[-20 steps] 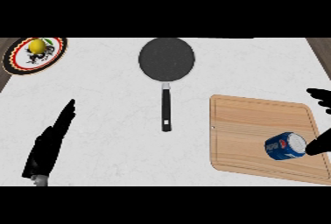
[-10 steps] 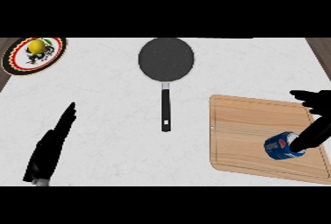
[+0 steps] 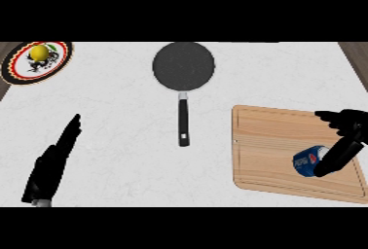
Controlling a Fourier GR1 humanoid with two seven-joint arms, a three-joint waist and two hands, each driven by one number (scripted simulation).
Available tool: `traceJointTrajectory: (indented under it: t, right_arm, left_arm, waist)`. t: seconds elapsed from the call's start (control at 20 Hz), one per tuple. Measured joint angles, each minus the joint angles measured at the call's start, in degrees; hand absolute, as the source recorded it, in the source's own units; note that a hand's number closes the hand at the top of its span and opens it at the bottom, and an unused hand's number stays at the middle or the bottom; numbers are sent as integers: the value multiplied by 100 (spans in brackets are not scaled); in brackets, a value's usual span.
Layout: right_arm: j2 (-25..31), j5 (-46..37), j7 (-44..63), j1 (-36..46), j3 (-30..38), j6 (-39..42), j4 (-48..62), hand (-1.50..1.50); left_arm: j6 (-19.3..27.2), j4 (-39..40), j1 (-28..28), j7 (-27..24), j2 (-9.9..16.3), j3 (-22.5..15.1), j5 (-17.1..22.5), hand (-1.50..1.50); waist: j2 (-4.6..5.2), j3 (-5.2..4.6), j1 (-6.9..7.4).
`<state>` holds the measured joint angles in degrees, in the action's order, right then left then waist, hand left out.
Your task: Pick the can from the cutting board and place it in the pan
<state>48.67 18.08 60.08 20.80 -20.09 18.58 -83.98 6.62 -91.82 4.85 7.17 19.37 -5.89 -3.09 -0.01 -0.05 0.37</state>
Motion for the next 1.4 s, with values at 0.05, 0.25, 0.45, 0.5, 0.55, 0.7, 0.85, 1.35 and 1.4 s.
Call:
traceJointTrajectory:
  t: [0.05, 0.25, 0.45, 0.5, 0.55, 0.7, 0.85, 1.35, 1.4]
  right_arm:
    - [-49, -20, 5, 3, -7, 3, 40, -150]
    - [-97, -97, 0, -119, -56, 34, 29, -150]
    - [-178, -163, -4, -195, -45, 60, 55, -150]
    - [-266, -250, 6, -180, -96, 35, 99, -150]
    - [-281, -303, -22, -239, -95, 39, 105, -150]
    - [-438, -517, -96, -254, -70, 65, 237, -150]
    - [-645, -770, -196, -307, -79, 76, 439, -150]
    - [-1164, -1386, -445, -568, 398, 106, 477, 150]
    - [-1217, -1445, -487, -592, 475, 109, 514, 150]
  left_arm:
    - [-3, -29, 11, 12, -6, 16, -19, 0]
    - [-122, 10, 3, 25, -11, 80, -13, 0]
    - [-88, -109, -33, 178, -112, 70, -116, 0]
    - [-145, -85, -50, 154, -92, 126, -73, 0]
    - [-147, -70, 2, 94, -123, 107, -112, 0]
    - [-147, 9, -36, 26, -211, 141, -184, 0]
    - [-114, -94, -3, 82, -296, 108, -301, 0]
    - [-320, -19, -102, 132, -442, 284, -431, 0]
    - [-330, -106, -61, 164, -456, 291, -449, 0]
  waist:
    - [0, 1, 1]
    - [-2, 2, -15]
    - [-3, 3, -19]
    - [-2, 1, -14]
    - [-2, 2, -15]
    - [0, 3, -16]
    - [0, 3, -10]
    - [-14, -12, -28]
    - [-17, -16, -24]
